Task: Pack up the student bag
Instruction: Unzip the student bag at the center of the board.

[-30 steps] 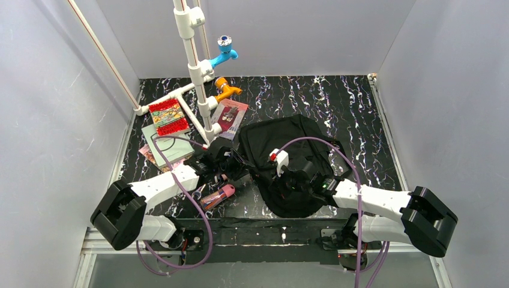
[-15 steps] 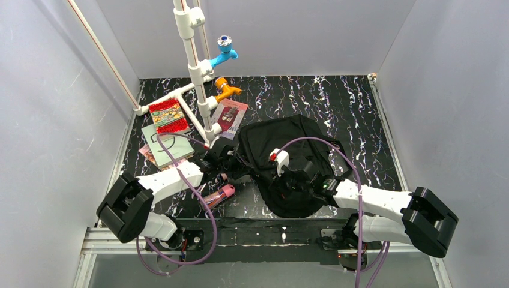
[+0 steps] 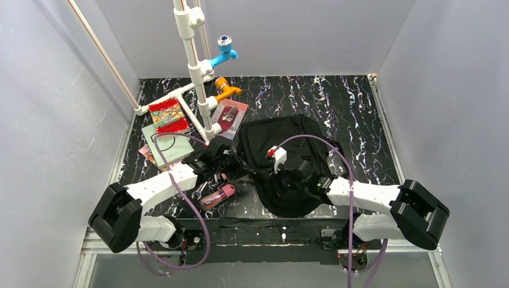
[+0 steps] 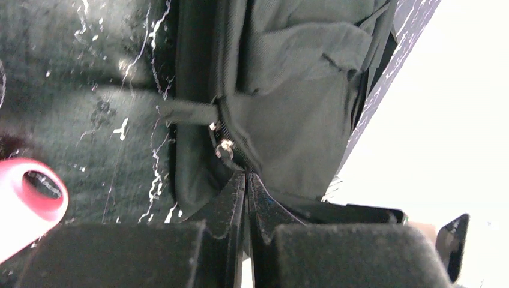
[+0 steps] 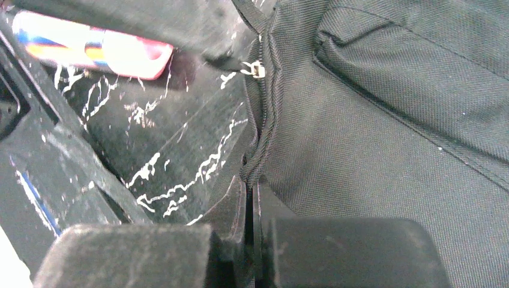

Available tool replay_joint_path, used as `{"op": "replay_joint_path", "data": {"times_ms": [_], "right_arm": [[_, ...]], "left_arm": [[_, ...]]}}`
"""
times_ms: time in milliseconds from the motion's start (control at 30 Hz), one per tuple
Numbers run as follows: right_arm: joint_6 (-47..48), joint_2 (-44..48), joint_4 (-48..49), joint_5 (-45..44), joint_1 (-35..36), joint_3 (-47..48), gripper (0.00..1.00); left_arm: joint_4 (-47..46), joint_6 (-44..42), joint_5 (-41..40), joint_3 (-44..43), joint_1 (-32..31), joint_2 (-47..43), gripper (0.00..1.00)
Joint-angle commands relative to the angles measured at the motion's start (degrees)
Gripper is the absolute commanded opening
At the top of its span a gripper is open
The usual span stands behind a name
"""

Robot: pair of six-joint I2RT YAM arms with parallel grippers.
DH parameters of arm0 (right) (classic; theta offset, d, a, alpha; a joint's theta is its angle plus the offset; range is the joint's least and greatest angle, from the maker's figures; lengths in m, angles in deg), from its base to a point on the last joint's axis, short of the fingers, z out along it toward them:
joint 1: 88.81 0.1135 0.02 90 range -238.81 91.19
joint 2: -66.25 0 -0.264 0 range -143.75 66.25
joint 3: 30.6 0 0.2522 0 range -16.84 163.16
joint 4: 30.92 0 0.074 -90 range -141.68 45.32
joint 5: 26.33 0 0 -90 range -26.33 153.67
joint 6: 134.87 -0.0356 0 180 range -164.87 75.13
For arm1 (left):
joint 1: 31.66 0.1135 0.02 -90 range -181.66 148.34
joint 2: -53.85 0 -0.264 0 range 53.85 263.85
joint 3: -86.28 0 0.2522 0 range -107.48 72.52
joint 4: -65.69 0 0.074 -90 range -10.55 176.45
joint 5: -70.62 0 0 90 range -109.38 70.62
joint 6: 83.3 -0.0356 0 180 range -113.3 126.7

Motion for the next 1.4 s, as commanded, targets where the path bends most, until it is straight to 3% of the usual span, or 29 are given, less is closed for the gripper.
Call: {"op": "replay_joint_path", "data": {"times_ms": [0, 100, 200, 300, 500, 700, 933, 1133, 1300, 1367], "right_arm": [[-3.8, -1.5, 5.2, -7.9, 0.1, 2.9, 0.01], [-3.5, -3.1, 8.3, -7.6, 0.1, 3.8, 0.02], [0.4, -4.2, 4.9, -4.7, 0.3, 6.4, 0.35], [5.7, -1.8, 3.1, -3.0, 1.6, 5.9, 0.57], [14.6, 6.5, 7.8, -2.3, 2.9, 0.7, 0.74], [20.5, 5.3, 26.9, -0.9, 5.0, -5.8, 0.74], [21.4, -2.7, 33.5, -3.5, 7.0, -3.3, 0.69], [22.6, -4.7, 34.8, -6.9, 8.1, -2.6, 0.54], [24.1, -4.9, 37.7, -7.2, 8.1, -3.9, 0.49], [23.8, -5.8, 40.8, -5.7, 7.9, -5.1, 0.40]], "left_arm": [[3.0, 3.2, 6.6, 3.1, -0.2, -6.1, 0.00], [2.5, 3.5, 7.1, 5.0, -0.9, -6.8, 0.00], [0.8, 3.9, 7.3, 5.8, -0.9, -7.3, 0.00], [0.6, 2.7, 8.9, 3.6, -0.8, -6.5, 0.00], [2.9, 0.6, 9.7, 0.0, -0.9, -7.3, 0.00], [7.0, -0.7, 9.3, -2.3, -0.8, -8.2, 0.00], [8.1, -1.2, 9.3, -3.3, -0.8, -8.4, 0.00], [8.1, -1.4, 9.2, -3.4, -0.7, -8.8, 0.00], [9.0, -2.1, 8.8, -3.7, -0.8, -9.2, 0.00], [8.7, -2.1, 8.9, -3.7, -0.8, -9.2, 0.00]]}}
